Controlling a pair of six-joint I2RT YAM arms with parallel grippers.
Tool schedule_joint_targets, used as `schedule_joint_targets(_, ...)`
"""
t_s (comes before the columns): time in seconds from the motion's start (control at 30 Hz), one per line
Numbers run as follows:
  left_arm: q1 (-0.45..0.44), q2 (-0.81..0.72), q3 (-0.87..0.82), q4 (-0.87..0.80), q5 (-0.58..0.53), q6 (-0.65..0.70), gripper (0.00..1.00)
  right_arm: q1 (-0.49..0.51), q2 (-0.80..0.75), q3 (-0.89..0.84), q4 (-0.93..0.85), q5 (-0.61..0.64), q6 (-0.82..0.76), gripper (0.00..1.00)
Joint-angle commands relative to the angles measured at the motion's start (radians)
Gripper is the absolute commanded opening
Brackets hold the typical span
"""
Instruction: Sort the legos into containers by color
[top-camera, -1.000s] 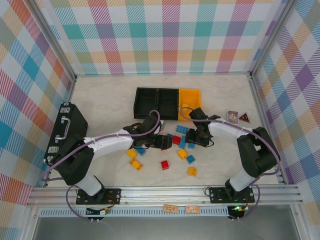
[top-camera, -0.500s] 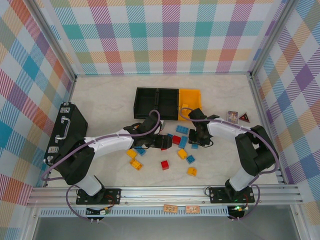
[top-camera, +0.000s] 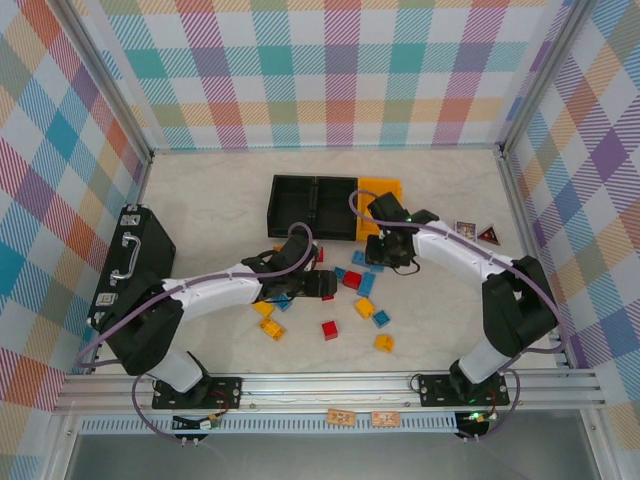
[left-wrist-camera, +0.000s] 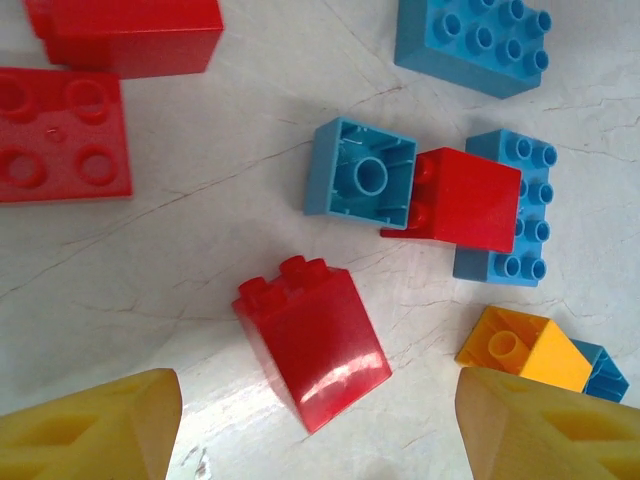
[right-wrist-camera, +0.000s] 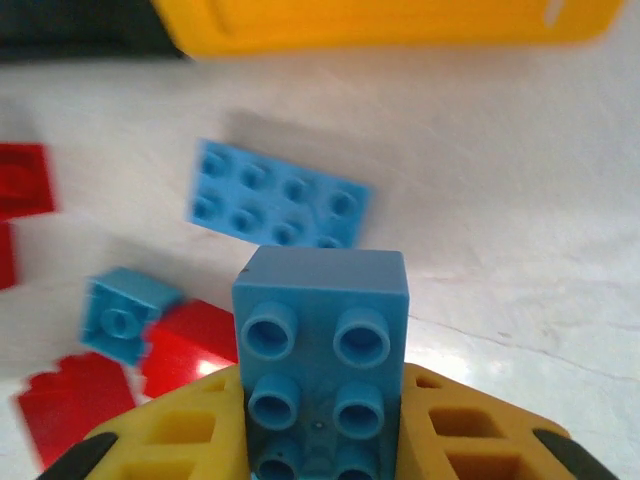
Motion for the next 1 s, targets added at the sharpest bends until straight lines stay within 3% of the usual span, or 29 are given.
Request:
schedule_joint_targets(0.0,0.048,-0.072,-0.041,0.018,-0.025,-0.047,0.72,0.024,0.057,0.095,-0.030,-0.016,-0.038,0.20)
schedule_joint_targets(0.37,0.158,-0.237,-0.130,-0.004,-0.020,-0.090,0.72,0.047,0.357,0.495,-0.092,-0.034,-0.088,0.21)
schedule_joint_targets(0.7,0.185,-0.310,-0.163,-0.047,-0.037,-0.102,0.72,0.045,0.648,0.884,-0.235,0.030,-0.108,0.22)
schedule_joint_targets(0.97,0.190,-0.348,-0.174,-0.085,-0.058,-0.101,0.72,0.046,0.760,1.011,-0.280,0.045,-0.103,0.26)
